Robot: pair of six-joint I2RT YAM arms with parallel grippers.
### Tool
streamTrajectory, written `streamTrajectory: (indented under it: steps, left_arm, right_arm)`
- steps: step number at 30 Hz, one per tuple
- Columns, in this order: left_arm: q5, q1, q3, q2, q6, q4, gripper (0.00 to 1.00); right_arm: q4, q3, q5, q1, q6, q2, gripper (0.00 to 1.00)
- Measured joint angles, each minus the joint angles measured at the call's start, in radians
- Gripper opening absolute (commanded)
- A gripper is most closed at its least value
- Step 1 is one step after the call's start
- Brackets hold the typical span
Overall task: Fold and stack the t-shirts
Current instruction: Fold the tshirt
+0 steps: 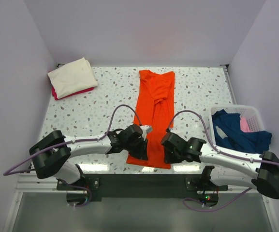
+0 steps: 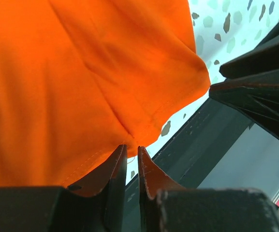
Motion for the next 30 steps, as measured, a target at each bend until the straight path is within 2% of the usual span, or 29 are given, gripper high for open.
streamTrajectory:
  steps: [13, 19, 27, 30]
  left_arm:
    - [0.049, -0.019, -0.033, 0.092, -0.008, 0.069, 0.2]
    - [0.054, -0.019, -0.038, 0.09, -0.008, 0.08, 0.25]
    - [-0.006, -0.013, -0.022, -0.03, -0.007, -0.028, 0.38]
    - [-0.034, 0.021, -0.019, -0.102, -0.008, -0.082, 0.39]
  right_arm:
    - [0.025, -0.043, -0.001, -0.008, 0.008, 0.028, 0.36]
    - [0.026, -0.058, -0.003, -0.016, 0.009, 0.027, 0.45]
    - [0.03, -0.12, -0.047, -0.073, 0.018, -0.066, 0.47]
    - [0.049, -0.148, -0.097, -0.115, 0.022, -0.095, 0.47]
